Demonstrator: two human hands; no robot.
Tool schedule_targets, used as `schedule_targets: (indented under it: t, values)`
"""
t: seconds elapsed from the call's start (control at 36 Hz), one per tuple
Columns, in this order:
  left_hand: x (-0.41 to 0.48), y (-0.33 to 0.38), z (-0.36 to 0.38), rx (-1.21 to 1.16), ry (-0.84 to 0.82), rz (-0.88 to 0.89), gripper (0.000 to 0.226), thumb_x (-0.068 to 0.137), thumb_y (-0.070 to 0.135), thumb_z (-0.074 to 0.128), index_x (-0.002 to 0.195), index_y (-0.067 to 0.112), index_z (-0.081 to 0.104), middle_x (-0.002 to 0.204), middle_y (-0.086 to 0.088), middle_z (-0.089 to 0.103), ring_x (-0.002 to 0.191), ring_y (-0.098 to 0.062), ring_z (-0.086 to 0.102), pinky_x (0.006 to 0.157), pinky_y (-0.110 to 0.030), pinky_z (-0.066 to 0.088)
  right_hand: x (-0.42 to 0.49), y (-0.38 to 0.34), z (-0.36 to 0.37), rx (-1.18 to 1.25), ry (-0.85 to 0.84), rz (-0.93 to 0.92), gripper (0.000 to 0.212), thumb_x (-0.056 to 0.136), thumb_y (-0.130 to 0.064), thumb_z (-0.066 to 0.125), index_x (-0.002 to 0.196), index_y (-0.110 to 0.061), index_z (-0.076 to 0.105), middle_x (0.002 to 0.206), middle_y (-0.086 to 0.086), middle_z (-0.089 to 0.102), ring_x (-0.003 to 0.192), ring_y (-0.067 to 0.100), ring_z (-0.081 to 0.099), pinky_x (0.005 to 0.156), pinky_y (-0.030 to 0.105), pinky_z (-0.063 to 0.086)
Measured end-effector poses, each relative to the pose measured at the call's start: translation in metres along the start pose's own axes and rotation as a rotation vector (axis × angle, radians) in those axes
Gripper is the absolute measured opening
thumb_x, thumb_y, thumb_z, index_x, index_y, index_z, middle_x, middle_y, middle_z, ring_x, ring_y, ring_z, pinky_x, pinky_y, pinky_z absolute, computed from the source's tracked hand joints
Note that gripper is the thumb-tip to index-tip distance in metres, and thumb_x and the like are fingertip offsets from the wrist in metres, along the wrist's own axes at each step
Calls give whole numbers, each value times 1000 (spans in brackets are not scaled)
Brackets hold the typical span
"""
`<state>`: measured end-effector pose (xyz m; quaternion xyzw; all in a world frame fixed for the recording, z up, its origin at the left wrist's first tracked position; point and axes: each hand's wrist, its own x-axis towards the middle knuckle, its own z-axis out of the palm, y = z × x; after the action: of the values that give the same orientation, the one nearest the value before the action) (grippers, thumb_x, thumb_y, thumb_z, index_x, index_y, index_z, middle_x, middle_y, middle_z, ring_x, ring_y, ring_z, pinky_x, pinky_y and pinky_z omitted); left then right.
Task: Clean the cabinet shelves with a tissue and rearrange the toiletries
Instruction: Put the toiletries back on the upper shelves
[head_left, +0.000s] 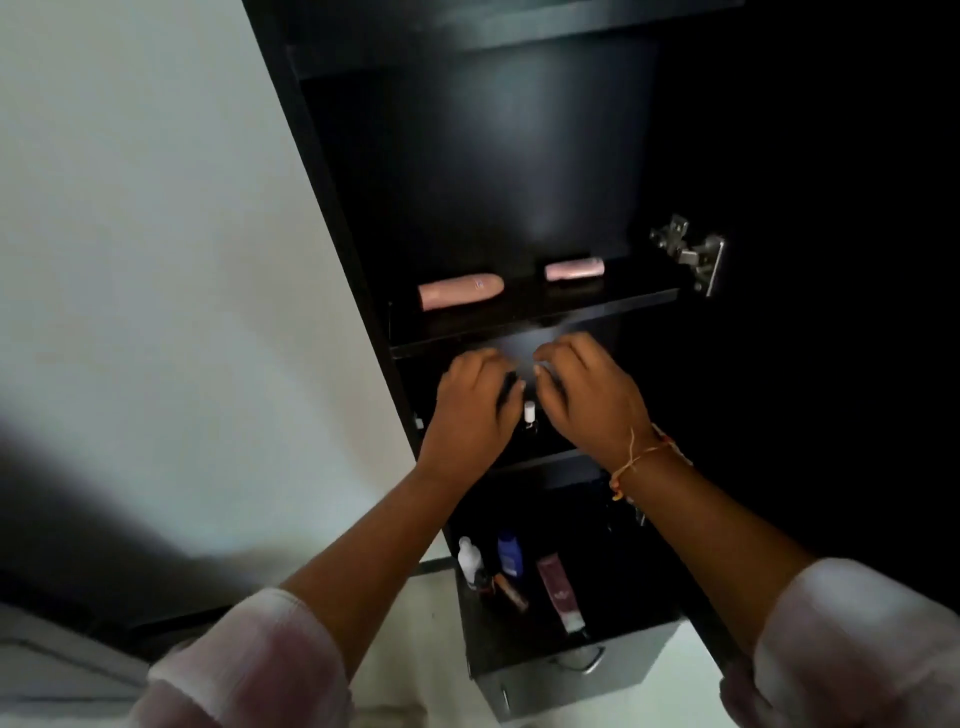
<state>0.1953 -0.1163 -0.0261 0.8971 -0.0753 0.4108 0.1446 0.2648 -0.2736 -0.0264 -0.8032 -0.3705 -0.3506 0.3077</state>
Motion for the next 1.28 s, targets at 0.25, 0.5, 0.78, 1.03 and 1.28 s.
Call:
schedule_targets:
  t: [0.25,0.5,0.78,1.03,1.28]
  values:
    - [-110,2,31,-148,-235,-161,13,93,22,59,103,14,61,102,-1,59,97,-15,53,89,-22,40,-108,-14,32,32,-321,189,13,95,-26,55,91,-20,65,92,-2,62,80,18,62,67,29,52]
    - [-211,-14,49,-186,-384,-853,15,91,19,63,105,14,63,104,-1,58,94,-18,60,83,-29,51,-191,3,81,91,-746,503,18,95,-28,52,102,-18,65,105,6,62,88,28,63,71,31,49]
    - [-241,-39,68,-136,-440,-988,46,90,24,68,131,9,52,125,-7,54,110,-22,57,94,-38,50,-223,9,130,120,-899,629,47,93,-31,60,136,-18,48,138,12,47,112,35,59,87,40,53]
    - [-235,-57,88,-100,-503,-968,55,90,25,66,141,19,46,134,-8,52,116,-21,56,98,-35,50,-218,11,164,154,-962,566,55,93,-33,61,143,-21,41,144,12,39,120,33,54,94,37,52]
    - [-231,-65,106,-85,-556,-953,47,90,19,67,135,19,55,128,-9,55,112,-22,57,91,-25,45,-217,19,182,159,-994,508,50,93,-30,62,140,-25,46,137,10,45,118,33,55,91,36,53]
